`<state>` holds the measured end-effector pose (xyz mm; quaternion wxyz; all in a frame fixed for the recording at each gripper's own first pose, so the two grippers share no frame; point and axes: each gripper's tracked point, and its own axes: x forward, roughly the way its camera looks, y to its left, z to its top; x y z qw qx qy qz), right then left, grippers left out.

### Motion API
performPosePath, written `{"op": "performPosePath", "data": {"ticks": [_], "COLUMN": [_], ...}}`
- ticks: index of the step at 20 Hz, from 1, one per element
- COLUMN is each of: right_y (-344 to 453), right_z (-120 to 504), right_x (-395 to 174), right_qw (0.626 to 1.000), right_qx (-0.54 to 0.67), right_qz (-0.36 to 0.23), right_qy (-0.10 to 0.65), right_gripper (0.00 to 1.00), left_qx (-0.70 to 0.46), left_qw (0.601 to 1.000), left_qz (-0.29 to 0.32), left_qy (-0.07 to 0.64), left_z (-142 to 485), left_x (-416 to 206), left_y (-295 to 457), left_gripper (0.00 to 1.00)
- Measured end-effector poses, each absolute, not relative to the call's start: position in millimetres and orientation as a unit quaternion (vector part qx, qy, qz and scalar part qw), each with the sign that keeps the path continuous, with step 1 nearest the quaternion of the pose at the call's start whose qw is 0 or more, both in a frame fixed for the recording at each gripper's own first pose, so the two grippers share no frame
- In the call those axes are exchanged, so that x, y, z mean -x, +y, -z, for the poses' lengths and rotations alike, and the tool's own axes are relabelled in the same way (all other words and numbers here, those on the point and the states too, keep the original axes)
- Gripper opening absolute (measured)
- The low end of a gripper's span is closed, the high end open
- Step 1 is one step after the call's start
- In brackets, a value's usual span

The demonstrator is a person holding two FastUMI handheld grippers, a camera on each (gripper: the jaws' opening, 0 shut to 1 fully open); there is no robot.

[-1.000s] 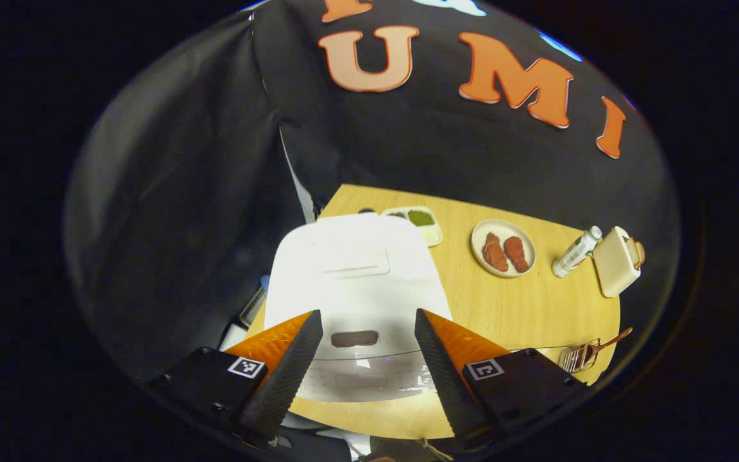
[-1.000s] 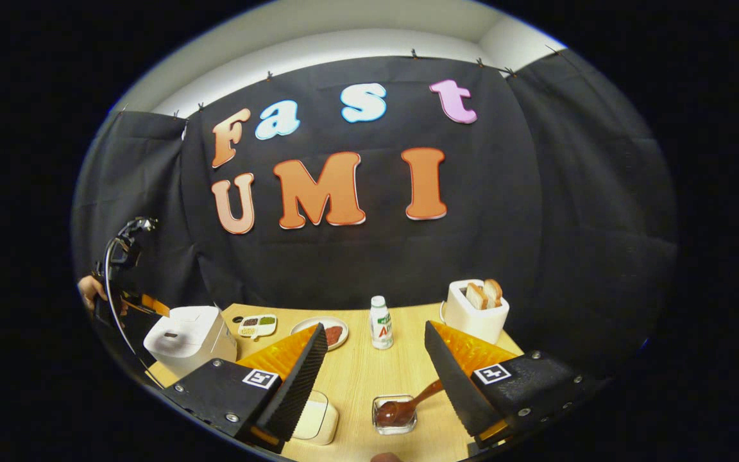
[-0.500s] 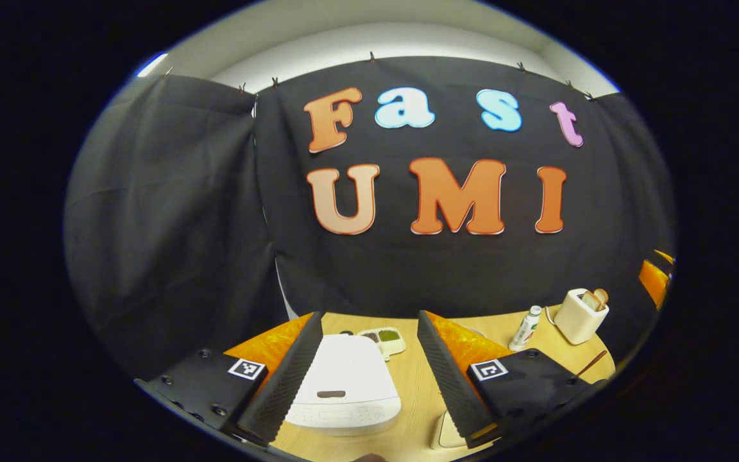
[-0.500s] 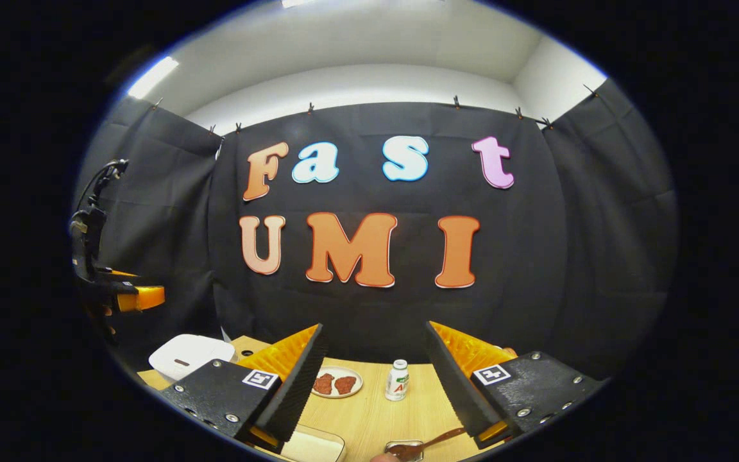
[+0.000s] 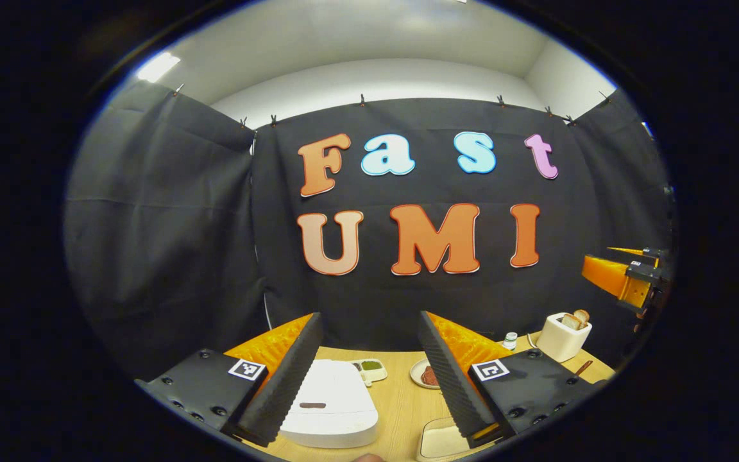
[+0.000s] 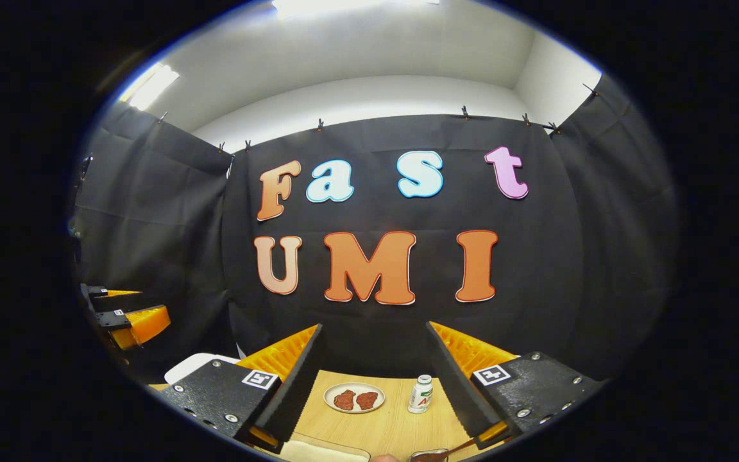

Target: Close the left gripper, press the button to open the rice cooker; take a wooden spoon from the chopstick holder with the right hand, scoop a spoonful of rice and pour it into the rice cooker, then put the wooden spoon back into the chopstick holder.

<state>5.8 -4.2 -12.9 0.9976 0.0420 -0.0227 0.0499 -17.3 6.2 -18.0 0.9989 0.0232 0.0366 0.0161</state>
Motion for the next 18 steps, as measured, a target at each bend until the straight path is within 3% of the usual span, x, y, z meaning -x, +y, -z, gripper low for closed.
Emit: {"op": "performPosePath", "data": {"ticks": [18], "right_y": [-11.0], "right_z": [2.7], "right_x": [3.5], "right_qw": [0.999], "right_qx": [-0.002], "right_qz": [-0.036], "right_qy": [-0.039], "right_gripper": [0.95], "left_qx": [-0.015], "left_qw": [0.999], "left_qz": [0.036], "left_qy": [0.012], "left_z": [13.9], "left_x": [10.4], "left_y": [-27.5], "left_gripper": [1.0]}}
